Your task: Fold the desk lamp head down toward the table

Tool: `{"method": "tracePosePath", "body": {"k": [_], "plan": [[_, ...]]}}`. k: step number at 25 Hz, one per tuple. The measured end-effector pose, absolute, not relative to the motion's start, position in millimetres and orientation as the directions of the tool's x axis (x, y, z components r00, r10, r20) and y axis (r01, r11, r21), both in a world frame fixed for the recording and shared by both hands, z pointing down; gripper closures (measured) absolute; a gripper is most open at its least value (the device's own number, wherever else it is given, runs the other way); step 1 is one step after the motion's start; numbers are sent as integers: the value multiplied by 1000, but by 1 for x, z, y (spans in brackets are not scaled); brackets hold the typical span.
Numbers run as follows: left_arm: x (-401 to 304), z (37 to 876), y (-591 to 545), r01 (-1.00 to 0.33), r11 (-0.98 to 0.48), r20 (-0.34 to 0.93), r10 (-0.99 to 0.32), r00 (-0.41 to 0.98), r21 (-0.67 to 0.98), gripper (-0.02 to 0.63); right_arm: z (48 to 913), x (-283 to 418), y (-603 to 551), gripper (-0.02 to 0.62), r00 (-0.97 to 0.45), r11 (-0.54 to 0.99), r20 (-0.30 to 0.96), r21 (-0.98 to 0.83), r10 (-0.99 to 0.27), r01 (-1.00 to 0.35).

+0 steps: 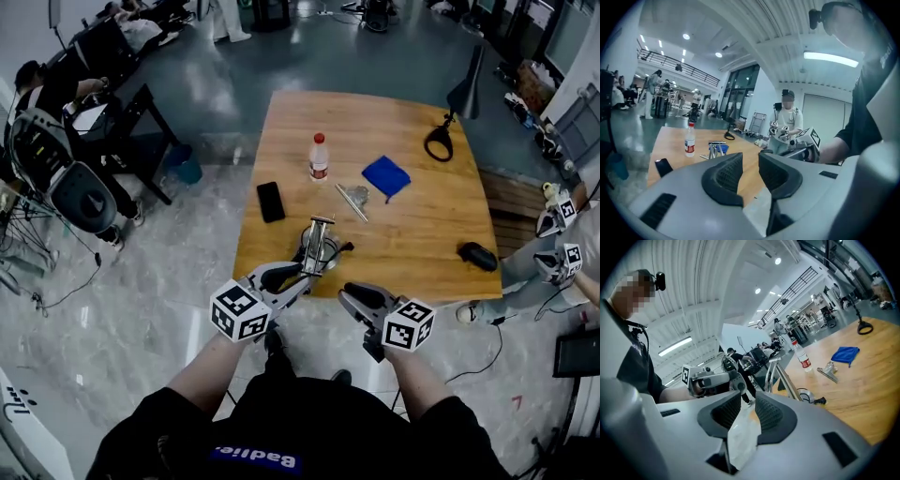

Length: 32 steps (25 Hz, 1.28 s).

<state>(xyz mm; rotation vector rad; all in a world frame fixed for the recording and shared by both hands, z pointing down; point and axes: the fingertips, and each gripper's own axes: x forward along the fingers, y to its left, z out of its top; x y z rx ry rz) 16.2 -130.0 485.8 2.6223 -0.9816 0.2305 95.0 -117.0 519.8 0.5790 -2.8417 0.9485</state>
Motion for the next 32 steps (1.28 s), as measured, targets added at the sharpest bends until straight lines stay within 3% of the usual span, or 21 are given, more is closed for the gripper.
{"method": "tracePosePath", "body": {"k": [5, 14, 16, 19, 32], "plan": [[48, 465, -74, -720, -646, 274, -666, 694, 253, 491, 496, 114, -87, 501, -932, 766, 196, -531, -305, -363], [64, 419, -11, -671, -709, 236, -629, 741, 215, 492, 430, 110, -31, 502, -939, 865, 146, -365, -313, -345], [61, 411, -1, -659, -719, 210, -624, 752, 223, 513, 423, 105, -19, 505, -940, 887, 147, -311, -309, -340], [58, 403, 14, -635, -738, 179, -609, 773, 229, 594, 413, 97, -3, 589, -939, 909, 137, -242, -314, -339], [58, 397, 45, -603, -764, 140, -588, 797, 230, 597, 394, 90, 32, 591, -936, 927, 138, -152, -325, -344]]}}
